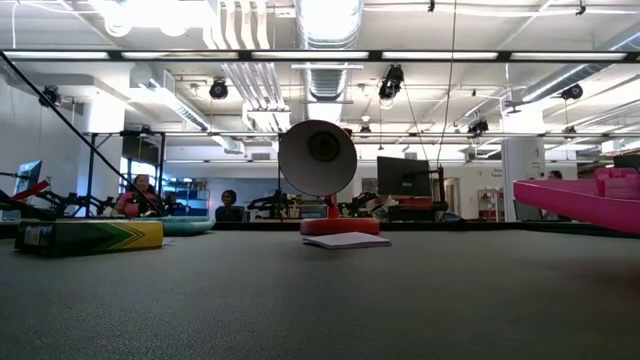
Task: Pack school essentials
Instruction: Put the orange pencil into the pink supply box
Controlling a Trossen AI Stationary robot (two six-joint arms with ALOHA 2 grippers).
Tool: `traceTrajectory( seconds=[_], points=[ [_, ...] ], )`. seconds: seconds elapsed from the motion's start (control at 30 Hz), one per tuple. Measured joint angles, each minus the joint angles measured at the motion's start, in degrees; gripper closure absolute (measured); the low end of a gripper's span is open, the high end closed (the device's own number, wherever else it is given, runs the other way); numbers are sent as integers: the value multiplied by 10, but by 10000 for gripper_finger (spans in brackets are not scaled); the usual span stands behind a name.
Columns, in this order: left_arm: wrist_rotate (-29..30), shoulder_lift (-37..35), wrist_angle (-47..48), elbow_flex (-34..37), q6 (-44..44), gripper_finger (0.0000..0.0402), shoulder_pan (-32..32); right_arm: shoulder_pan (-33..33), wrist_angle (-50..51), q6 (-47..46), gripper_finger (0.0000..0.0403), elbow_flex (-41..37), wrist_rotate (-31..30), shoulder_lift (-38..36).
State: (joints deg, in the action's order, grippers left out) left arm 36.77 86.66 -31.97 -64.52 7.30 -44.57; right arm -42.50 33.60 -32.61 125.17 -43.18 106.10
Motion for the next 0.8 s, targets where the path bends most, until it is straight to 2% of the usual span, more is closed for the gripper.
traceTrajectory(
  seconds=[0.2, 0.4, 0.6, 0.8],
  points=[
    [0, 12, -5, -22, -5, 401, 11, 19, 0, 27, 140, 0, 13, 0],
    [1, 13, -6, -29, -4, 402, 23, 28, -1, 42, 138, 0, 13, 0],
    [0, 13, -6, -32, -3, 402, 24, 40, -1, 50, 173, 0, 13, 0],
    [0, 13, -6, -31, -3, 402, 26, 49, -1, 53, 244, 0, 14, 0]
  ],
)
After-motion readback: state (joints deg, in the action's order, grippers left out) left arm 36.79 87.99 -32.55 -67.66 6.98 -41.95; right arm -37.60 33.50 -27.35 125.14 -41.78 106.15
